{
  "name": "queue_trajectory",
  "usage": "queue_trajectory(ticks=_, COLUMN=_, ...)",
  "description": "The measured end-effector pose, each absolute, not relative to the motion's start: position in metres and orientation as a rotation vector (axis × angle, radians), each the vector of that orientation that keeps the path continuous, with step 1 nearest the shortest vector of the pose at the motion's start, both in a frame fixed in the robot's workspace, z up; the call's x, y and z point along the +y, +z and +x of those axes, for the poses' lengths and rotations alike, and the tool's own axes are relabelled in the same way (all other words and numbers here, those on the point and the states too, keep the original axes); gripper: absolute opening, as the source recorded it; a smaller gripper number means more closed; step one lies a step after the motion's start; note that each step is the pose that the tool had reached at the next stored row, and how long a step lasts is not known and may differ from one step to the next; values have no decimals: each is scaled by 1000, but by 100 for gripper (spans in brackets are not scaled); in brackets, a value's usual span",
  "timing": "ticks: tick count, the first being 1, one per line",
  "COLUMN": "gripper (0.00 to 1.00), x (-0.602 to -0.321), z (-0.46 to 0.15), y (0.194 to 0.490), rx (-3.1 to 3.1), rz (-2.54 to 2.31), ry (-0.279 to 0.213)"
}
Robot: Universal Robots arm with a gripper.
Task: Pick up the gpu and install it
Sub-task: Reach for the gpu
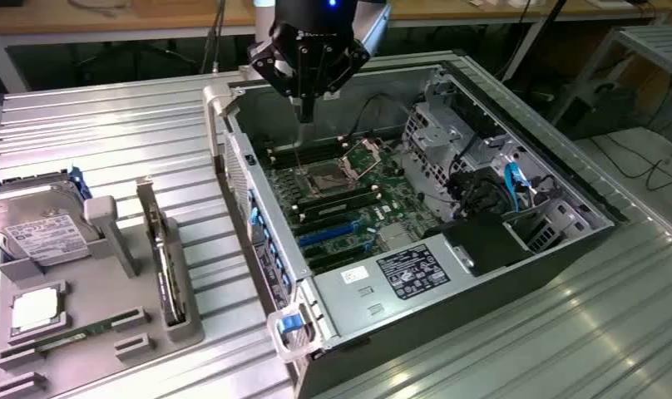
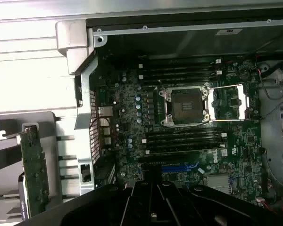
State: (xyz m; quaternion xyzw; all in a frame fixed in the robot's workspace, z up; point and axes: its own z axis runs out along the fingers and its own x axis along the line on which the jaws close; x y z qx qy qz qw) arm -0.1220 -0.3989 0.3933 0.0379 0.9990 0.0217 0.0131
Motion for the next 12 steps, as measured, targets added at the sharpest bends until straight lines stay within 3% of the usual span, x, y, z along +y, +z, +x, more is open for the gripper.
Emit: queue_trajectory(ticks=12, gripper=11, x=-400, z=-137, y=393, rx=3112, rz=118, ry=68)
